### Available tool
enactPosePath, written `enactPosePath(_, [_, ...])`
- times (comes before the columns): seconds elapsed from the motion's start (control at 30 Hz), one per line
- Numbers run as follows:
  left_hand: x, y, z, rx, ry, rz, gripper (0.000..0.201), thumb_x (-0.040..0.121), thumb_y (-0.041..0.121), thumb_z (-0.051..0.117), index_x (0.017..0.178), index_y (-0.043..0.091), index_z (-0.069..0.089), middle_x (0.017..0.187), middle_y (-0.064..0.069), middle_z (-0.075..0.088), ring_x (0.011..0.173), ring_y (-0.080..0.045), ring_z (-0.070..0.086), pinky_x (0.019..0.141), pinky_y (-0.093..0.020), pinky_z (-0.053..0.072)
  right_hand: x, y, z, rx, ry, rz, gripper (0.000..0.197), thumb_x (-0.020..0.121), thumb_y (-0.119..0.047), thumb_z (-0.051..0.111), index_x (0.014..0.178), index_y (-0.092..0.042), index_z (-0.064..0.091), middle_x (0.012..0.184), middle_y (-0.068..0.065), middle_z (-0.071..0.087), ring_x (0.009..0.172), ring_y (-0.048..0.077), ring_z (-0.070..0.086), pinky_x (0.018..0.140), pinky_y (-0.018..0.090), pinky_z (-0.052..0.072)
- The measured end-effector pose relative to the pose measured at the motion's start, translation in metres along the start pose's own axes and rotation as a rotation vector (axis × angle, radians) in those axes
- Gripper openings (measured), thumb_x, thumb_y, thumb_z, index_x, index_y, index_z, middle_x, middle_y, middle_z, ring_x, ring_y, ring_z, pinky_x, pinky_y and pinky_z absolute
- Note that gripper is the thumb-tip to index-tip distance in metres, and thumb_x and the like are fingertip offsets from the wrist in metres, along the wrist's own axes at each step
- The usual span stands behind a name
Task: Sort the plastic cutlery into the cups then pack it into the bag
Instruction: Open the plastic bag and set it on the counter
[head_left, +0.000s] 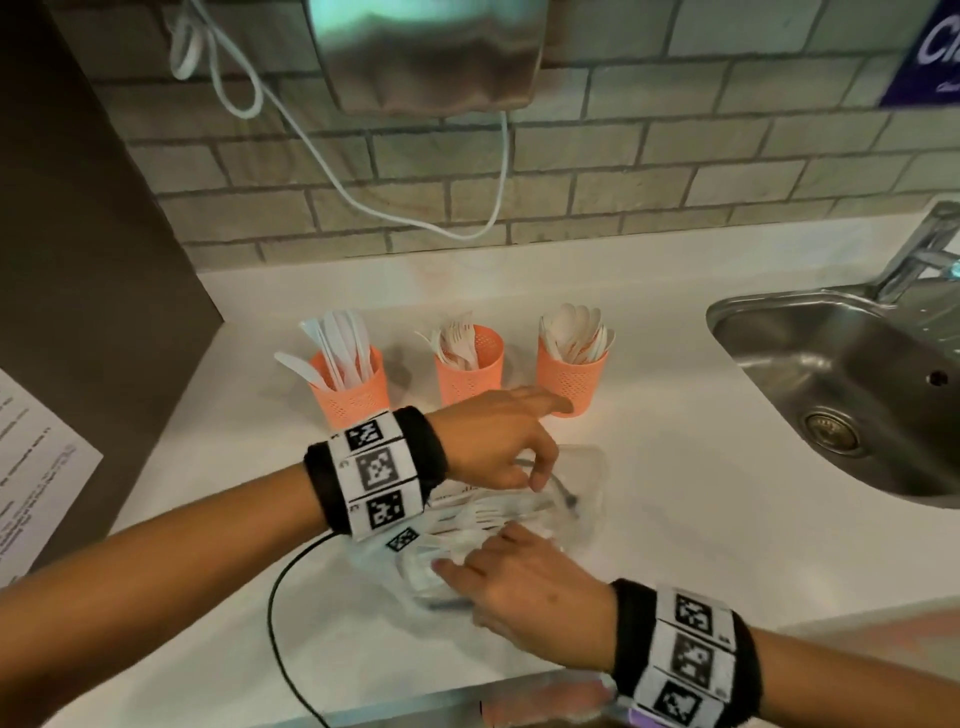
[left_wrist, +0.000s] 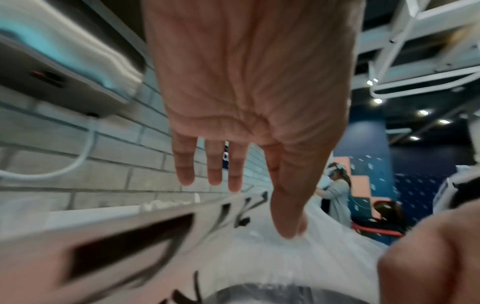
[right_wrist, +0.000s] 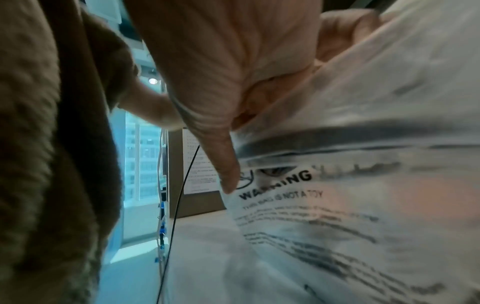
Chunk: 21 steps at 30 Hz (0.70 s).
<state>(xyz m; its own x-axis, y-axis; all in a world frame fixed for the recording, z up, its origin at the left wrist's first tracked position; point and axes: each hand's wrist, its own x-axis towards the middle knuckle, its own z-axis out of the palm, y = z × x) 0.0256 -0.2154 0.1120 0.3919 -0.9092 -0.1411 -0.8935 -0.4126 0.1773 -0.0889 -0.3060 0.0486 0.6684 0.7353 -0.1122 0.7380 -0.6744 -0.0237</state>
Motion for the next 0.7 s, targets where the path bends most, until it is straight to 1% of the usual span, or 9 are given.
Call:
enactPosePath(0.07, [0.018, 0.002, 0.007, 0.042, -0.17, -0.019, 0.033, 0.086, 0.015, 0.057, 0.119, 0.02, 0.062, 0.151, -0.004, 0.029, 0.137, -0.019, 0.028, 0.107, -0.033, 0.031, -0.007, 0.001, 0.006, -0.078, 0.051, -0.025, 0.032, 0.055, -0.022, 0.078, 0.082, -0.03, 0.063, 0.065, -0.011, 0.057, 0.059, 0.009, 0.055, 0.066, 0.022, 0.03])
enactPosePath(0.13, [0.025, -0.002, 0.009, 0.014, -0.229, -0.122, 0.044, 0.09, 0.015, 0.053, 0.133, 0.013, 0.048, 0.144, -0.005, 0.041, 0.13, -0.022, 0.04, 0.104, -0.034, 0.036, -0.021, 0.011, 0.008, -0.043, 0.141, -0.031, 0.028, 0.051, -0.014, 0.075, 0.069, -0.03, 0.06, 0.064, -0.011, 0.054, 0.059, 0.011, 0.052, 0.067, 0.024, 0.026])
enactPosePath(0.3, [-0.002, -0.028, -0.01, -0.144, -0.02, -0.346, 0.029, 0.094, 0.018, 0.047, 0.116, 0.004, 0.059, 0.119, -0.009, 0.06, 0.102, -0.022, 0.055, 0.085, -0.028, 0.039, -0.055, 0.073, -0.018, -0.089, 0.295, 0.158, 0.018, 0.06, -0.005, 0.055, 0.061, -0.021, 0.06, 0.078, -0.002, 0.064, 0.076, 0.021, 0.063, 0.079, 0.029, 0.043])
enactPosePath(0.37, [-0.023, -0.038, -0.008, -0.186, 0.026, -0.414, 0.026, 0.094, 0.018, 0.048, 0.101, 0.0, 0.066, 0.106, -0.011, 0.067, 0.089, -0.023, 0.058, 0.08, -0.03, 0.043, -0.061, 0.1, -0.026, -0.137, 0.288, 0.266, 0.026, 0.055, 0.005, 0.065, 0.065, -0.019, 0.066, 0.095, 0.01, 0.069, 0.09, 0.03, 0.067, 0.081, 0.035, 0.053])
enactPosePath(0.43, [-0.046, -0.043, 0.0, -0.256, 0.019, -0.484, 0.032, 0.094, 0.021, 0.048, 0.087, -0.002, 0.068, 0.085, -0.01, 0.07, 0.077, -0.023, 0.064, 0.074, -0.032, 0.048, -0.061, 0.117, -0.033, -0.187, 0.247, 0.372, 0.035, 0.049, 0.009, 0.076, 0.072, -0.018, 0.072, 0.111, 0.018, 0.067, 0.105, 0.038, 0.063, 0.084, 0.048, 0.052])
enactPosePath(0.5, [-0.068, -0.038, 0.006, -0.362, -0.063, -0.56, 0.036, 0.095, 0.028, 0.047, 0.081, 0.002, 0.069, 0.07, -0.001, 0.069, 0.063, -0.01, 0.065, 0.065, -0.02, 0.049, -0.06, 0.117, -0.041, -0.123, 0.248, 0.391, 0.031, 0.062, 0.001, 0.063, 0.082, -0.02, 0.073, 0.118, 0.018, 0.064, 0.111, 0.039, 0.059, 0.087, 0.053, 0.051])
enactPosePath(0.6, [-0.088, -0.022, 0.001, -0.386, -0.273, -0.582, 0.035, 0.094, 0.038, 0.047, 0.069, 0.018, 0.062, 0.073, 0.002, 0.069, 0.065, -0.01, 0.063, 0.065, -0.016, 0.045, -0.056, 0.088, -0.044, 0.154, 0.279, 0.265, 0.044, 0.069, -0.018, 0.038, 0.1, -0.019, 0.07, 0.122, 0.01, 0.063, 0.113, 0.029, 0.059, 0.094, 0.042, 0.047])
enactPosePath(0.63, [-0.091, -0.02, -0.002, -0.332, -0.287, -0.573, 0.035, 0.094, 0.04, 0.047, 0.066, 0.022, 0.06, 0.071, 0.003, 0.066, 0.063, -0.011, 0.059, 0.065, -0.019, 0.043, -0.055, 0.076, -0.042, 0.215, 0.244, 0.213, 0.049, 0.068, -0.022, 0.037, 0.106, -0.019, 0.067, 0.123, 0.008, 0.062, 0.115, 0.024, 0.057, 0.101, 0.037, 0.04])
enactPosePath(0.7, [-0.09, -0.021, -0.01, -0.227, -0.166, -0.561, 0.033, 0.091, 0.042, 0.049, 0.07, 0.023, 0.067, 0.075, 0.002, 0.064, 0.07, -0.013, 0.056, 0.067, -0.024, 0.042, -0.05, 0.059, -0.042, 0.27, 0.113, 0.164, 0.056, 0.068, -0.026, 0.039, 0.119, -0.019, 0.06, 0.115, 0.004, 0.065, 0.111, 0.017, 0.056, 0.11, 0.025, 0.02])
